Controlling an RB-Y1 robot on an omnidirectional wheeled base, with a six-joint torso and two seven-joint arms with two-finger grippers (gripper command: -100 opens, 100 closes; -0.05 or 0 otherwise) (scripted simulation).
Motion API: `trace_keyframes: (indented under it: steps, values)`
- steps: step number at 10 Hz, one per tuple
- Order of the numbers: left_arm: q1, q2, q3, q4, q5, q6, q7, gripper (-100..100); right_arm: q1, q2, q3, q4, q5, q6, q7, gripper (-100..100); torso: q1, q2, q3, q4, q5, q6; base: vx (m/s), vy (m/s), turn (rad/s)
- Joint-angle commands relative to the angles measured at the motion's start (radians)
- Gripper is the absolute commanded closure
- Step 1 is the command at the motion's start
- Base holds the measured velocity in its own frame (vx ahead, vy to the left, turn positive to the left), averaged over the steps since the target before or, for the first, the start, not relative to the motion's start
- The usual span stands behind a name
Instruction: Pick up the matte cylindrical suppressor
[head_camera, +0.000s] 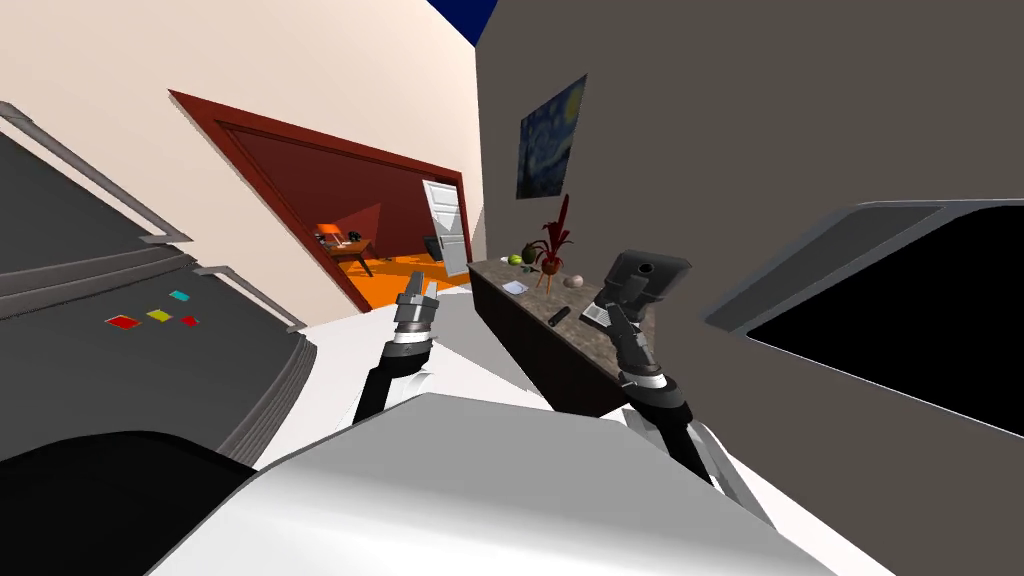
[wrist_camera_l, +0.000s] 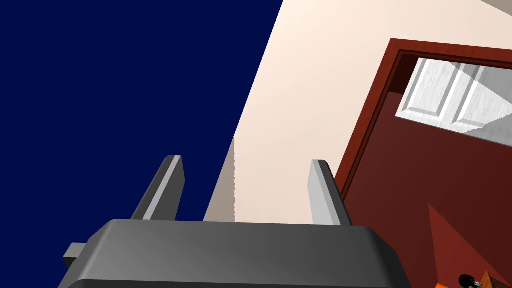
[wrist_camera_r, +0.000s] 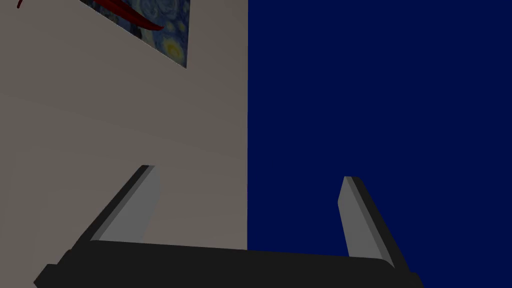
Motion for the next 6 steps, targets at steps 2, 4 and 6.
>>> trace_keyframes:
  steps: [2, 4, 6]
  values:
    - [0.000, 0.000, 0.000, 0.000, 0.000, 0.000, 0.000, 0, 0.013, -0.066, -0.029, 0.037, 0.081, -0.045, -0.007, -100, 0.001, 0.000, 0.000, 0.000, 0.000, -0.001, -0.100, 0.029, 0.413]
    - [0.000, 0.000, 0.000, 0.000, 0.000, 0.000, 0.000, 0, 0.019, -0.099, -0.043, 0.058, 0.134, -0.064, -0.008, -100, 0.001, 0.000, 0.000, 0.000, 0.000, 0.000, -0.076, 0.027, 0.290]
    - [0.000, 0.000, 0.000, 0.000, 0.000, 0.000, 0.000, 0, 0.026, -0.134, -0.056, 0.081, 0.189, -0.083, -0.008, -100, 0.000, 0.000, 0.000, 0.000, 0.000, 0.000, -0.085, 0.028, 0.324]
